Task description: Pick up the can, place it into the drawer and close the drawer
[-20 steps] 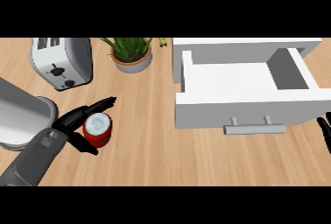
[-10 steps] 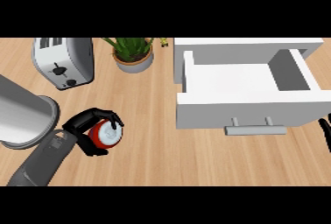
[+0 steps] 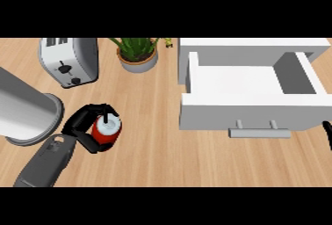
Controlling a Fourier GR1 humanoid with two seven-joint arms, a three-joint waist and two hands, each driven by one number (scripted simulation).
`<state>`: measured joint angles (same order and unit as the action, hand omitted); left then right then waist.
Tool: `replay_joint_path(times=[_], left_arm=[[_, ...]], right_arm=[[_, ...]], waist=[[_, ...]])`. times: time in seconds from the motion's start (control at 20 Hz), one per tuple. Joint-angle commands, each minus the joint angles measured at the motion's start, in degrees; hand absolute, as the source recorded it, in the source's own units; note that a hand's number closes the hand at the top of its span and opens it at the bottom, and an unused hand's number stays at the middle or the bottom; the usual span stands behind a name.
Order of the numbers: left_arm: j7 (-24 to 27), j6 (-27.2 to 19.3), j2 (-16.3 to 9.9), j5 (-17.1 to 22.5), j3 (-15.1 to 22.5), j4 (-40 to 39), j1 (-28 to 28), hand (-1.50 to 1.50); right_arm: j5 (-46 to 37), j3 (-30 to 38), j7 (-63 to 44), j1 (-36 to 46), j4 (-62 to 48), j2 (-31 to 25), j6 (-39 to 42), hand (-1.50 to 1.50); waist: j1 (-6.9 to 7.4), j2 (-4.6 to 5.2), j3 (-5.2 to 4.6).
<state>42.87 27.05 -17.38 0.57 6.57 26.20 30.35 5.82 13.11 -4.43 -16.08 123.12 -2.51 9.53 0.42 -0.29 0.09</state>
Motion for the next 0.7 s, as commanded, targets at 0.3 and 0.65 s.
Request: replay_joint_path(times=[0.3,0.65], left_arm=[[-11.3,-23.5,5.4,13.6,-14.2,9.6,-2.4,1.50],[-26.7,-33.5,10.5,9.9,-6.0,36.0,-7.2,1.50]], right_arm=[[0.4,1.1,0.2,-2.5,1.6,0.8,-0.1,-1.50],[1.6,1.0,-2.1,-4.2,6.3,0.6,1.0,-1.50]], waist=[[0.83,-0.43,0.07],[0.57,-0.37,0.01]])
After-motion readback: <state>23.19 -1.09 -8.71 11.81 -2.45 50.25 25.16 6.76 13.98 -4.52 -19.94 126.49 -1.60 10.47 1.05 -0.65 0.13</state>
